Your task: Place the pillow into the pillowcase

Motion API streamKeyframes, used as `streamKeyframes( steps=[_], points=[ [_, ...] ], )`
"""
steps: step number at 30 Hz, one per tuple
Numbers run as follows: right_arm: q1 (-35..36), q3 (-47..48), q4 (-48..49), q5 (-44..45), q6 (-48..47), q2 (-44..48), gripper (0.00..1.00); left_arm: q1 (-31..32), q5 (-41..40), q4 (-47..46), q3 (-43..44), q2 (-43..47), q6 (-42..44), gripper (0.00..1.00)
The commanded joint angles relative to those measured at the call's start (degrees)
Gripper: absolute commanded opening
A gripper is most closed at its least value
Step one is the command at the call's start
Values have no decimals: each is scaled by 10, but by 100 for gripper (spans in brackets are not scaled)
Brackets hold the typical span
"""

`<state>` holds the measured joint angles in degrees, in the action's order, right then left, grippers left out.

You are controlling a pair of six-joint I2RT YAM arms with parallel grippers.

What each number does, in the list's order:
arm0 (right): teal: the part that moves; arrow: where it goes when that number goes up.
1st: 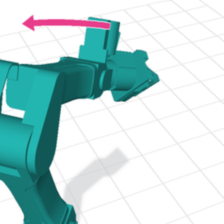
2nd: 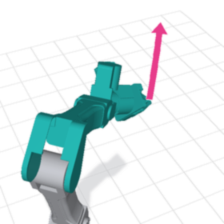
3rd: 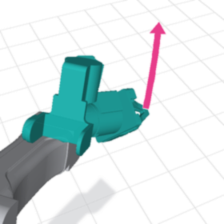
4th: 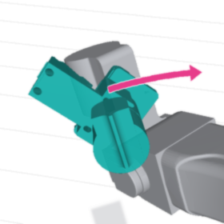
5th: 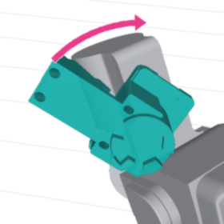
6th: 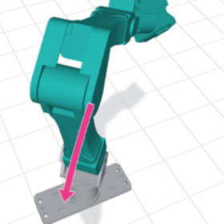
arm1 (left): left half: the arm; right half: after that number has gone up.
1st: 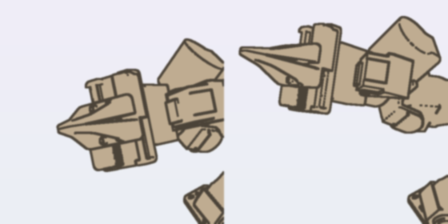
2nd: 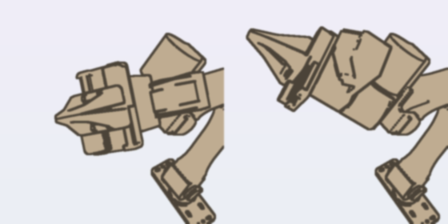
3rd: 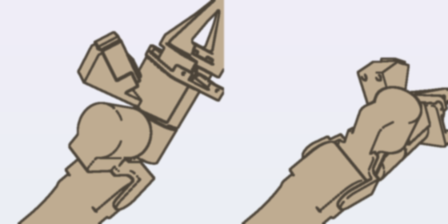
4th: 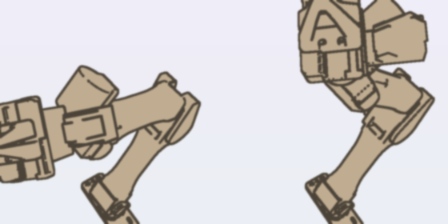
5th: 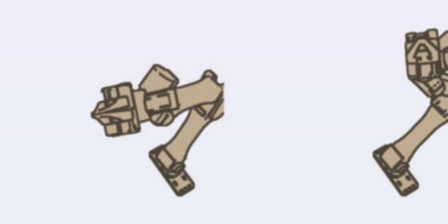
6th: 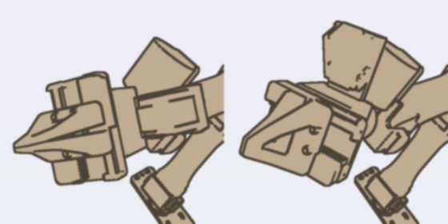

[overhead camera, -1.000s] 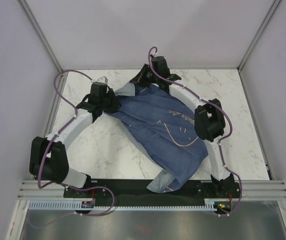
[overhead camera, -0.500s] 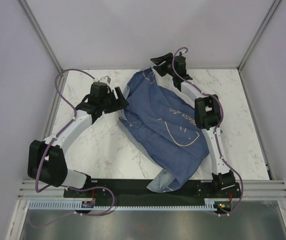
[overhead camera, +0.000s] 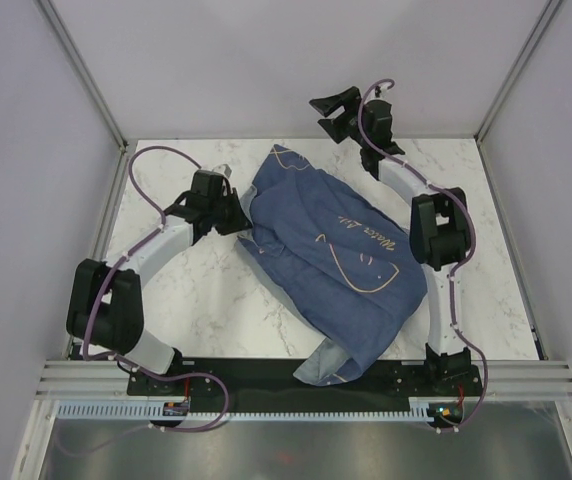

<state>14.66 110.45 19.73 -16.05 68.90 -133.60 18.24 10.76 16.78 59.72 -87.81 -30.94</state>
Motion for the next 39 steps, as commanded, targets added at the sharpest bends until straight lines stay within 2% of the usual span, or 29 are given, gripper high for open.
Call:
streamKeyframes(
  steps=[1,5,8,12,15,16,17,19,21,23,24,25,27,28,30,32,34,36,39],
  points=[
    [-7,-34,42,-20,-32,78,84,-2,-44,12,16,-9,10,2],
    [-7,-58,1,-44,-67,124,84,-25,-65,40,49,0,24,2],
    [-8,-87,-34,-57,-94,163,83,-69,-80,69,86,13,43,2],
    [-7,-152,-54,-68,-121,233,83,-180,-86,108,180,-5,60,2],
    [-7,-204,-96,-78,-151,281,83,-229,-152,138,291,-74,81,2],
    [-7,-218,-114,-75,-164,294,83,-234,-166,158,366,-125,89,2],
    [-7,-242,-150,-72,-178,308,84,-238,-220,183,405,-155,104,2],
    [-7,-265,-194,-51,-221,351,84,-246,-272,245,504,-200,110,4],
    [-6,-305,-250,-22,-252,391,85,-250,-229,319,564,-242,103,14],
    [-6,-329,-295,-2,-287,414,85,-233,-150,304,516,-199,96,39],
    [-7,-355,-304,14,-294,435,86,-200,-134,283,474,-172,95,57],
    [-7,-370,-307,19,-299,446,86,-186,-127,246,385,-147,89,61],
    [-8,-407,-310,23,-297,473,86,-116,-110,193,289,-70,65,71],
    [-8,-417,-309,20,-296,481,86,-103,-95,143,206,-48,43,72],
    [-8,-439,-311,10,-296,499,86,-82,-88,104,95,29,21,75],
    [-8,-458,-311,6,-297,518,86,-79,-103,60,34,87,-3,81],
    [-8,-472,-310,1,-296,531,86,-78,-106,31,-49,165,-17,96],
    [-8,-489,-309,0,-297,549,86,-77,-110,0,-110,202,-21,100],
    [-8,-504,-310,0,-298,563,86,-77,-82,-14,-138,213,-25,99]
  ],
)
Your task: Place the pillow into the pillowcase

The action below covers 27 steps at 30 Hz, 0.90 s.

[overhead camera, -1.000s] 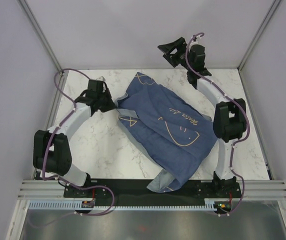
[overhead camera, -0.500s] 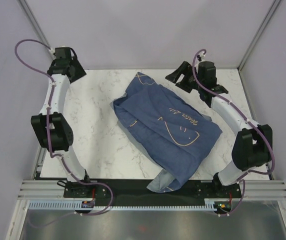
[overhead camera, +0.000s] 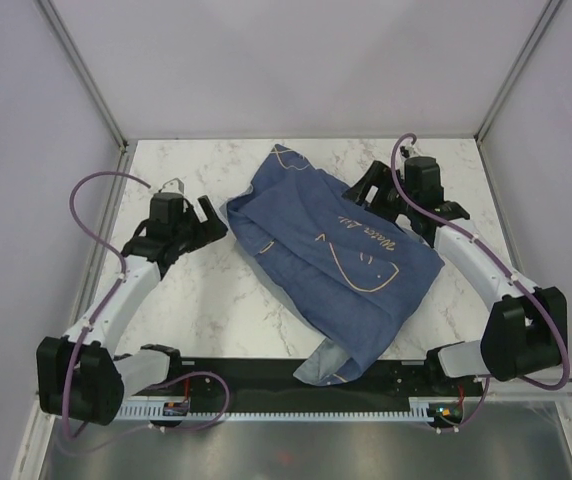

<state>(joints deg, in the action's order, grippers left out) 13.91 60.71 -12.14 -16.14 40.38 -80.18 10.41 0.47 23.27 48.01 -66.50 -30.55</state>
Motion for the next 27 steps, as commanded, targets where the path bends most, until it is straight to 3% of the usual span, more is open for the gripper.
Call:
streamKeyframes(
  steps=[1,7,13,19,20,23,27],
  points=[
    [0,-9,9,-2,-13,31,86,2,32,-79,-21,-19,-29,99],
    [-1,-12,10,-8,-13,43,86,2,88,-145,-27,-64,-56,95],
    [-1,-12,9,-13,-17,41,85,9,110,-168,0,-106,-65,84],
    [0,-13,13,-19,-15,33,84,11,115,-182,25,-173,-60,46],
    [0,-11,12,-18,-15,34,84,11,117,-185,28,-182,-60,30],
    [0,-9,12,-17,-16,33,84,9,116,-192,32,-201,-58,2],
    [0,-7,12,-20,-17,32,84,-29,96,-169,46,-189,-36,2]
  ],
)
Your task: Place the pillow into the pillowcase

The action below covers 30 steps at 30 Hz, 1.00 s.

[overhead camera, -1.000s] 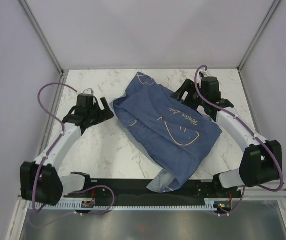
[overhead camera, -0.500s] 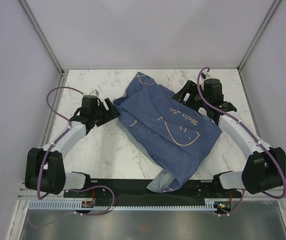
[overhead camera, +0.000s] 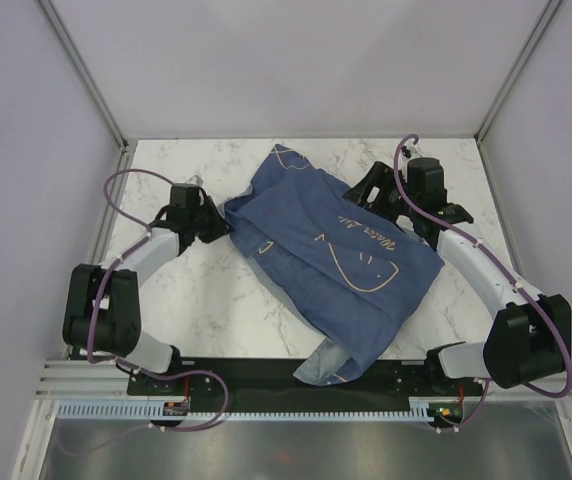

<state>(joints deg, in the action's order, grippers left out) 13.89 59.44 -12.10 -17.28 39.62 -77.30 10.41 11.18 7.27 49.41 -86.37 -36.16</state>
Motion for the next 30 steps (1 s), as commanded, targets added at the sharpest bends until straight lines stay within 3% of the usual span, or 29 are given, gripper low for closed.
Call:
streamKeyframes(
  steps=[1,4,8,10,12,17,18,19,20,24,30],
  points=[
    [0,6,12,-7,-9,3,84,-58,-15,-5,37,18,28,2],
    [-1,8,11,-14,-9,1,83,-122,-62,67,88,30,65,2],
    [-1,19,-6,-20,-16,-9,82,-172,-92,84,159,17,79,2],
    [0,22,-20,-26,-17,-15,82,-186,-174,126,204,-5,102,2],
    [-1,19,-37,-32,-21,-12,82,-192,-234,151,283,-53,115,2],
    [0,-10,-63,-1,-33,14,82,-194,-265,213,460,-170,130,3],
    [0,-23,-67,6,-32,25,83,-194,-270,229,480,-202,130,16],
    [0,-29,-69,13,-32,30,83,-193,-260,255,516,-215,135,41],
    [0,-34,-69,18,-31,35,84,-192,-255,269,525,-224,136,46],
    [-1,-48,-79,45,-35,41,85,-183,-259,271,497,-229,135,60],
    [0,-36,-84,105,-50,15,85,-171,-225,270,454,-202,136,63]
  ],
)
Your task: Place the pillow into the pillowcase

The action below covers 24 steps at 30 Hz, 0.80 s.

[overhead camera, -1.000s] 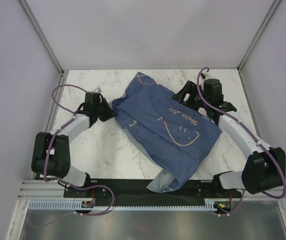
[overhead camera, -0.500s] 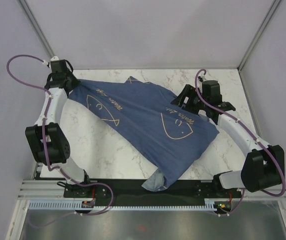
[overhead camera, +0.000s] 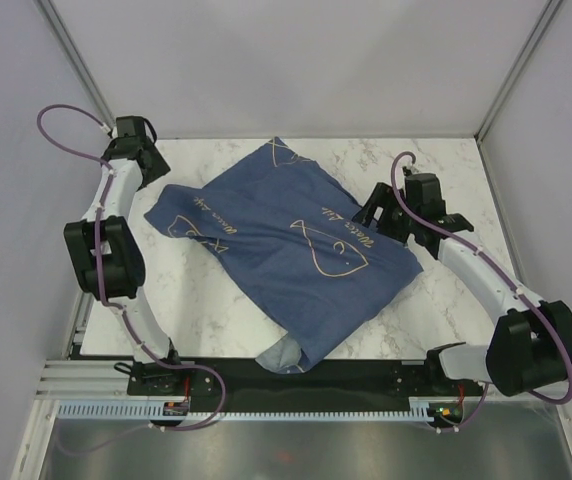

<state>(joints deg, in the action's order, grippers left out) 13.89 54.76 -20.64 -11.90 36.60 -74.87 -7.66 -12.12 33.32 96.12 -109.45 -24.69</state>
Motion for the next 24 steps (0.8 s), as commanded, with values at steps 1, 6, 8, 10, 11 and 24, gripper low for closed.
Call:
streamKeyframes(
  steps=[1,6,8,10,11,24],
  points=[
    [0,13,1,61,-25,-15,85,25,17,10,-14,31,25,64],
    [0,25,3,108,-27,-55,82,101,114,-15,21,4,66,67],
    [0,19,5,115,-15,-61,82,134,132,-18,61,-18,79,73],
    [0,12,19,156,-11,-73,83,151,149,-18,111,-61,80,78],
    [0,13,22,167,-7,-80,85,154,162,-19,129,-77,76,79],
    [-14,89,82,169,40,-251,6,209,295,-62,56,-189,-8,51]
  ],
)
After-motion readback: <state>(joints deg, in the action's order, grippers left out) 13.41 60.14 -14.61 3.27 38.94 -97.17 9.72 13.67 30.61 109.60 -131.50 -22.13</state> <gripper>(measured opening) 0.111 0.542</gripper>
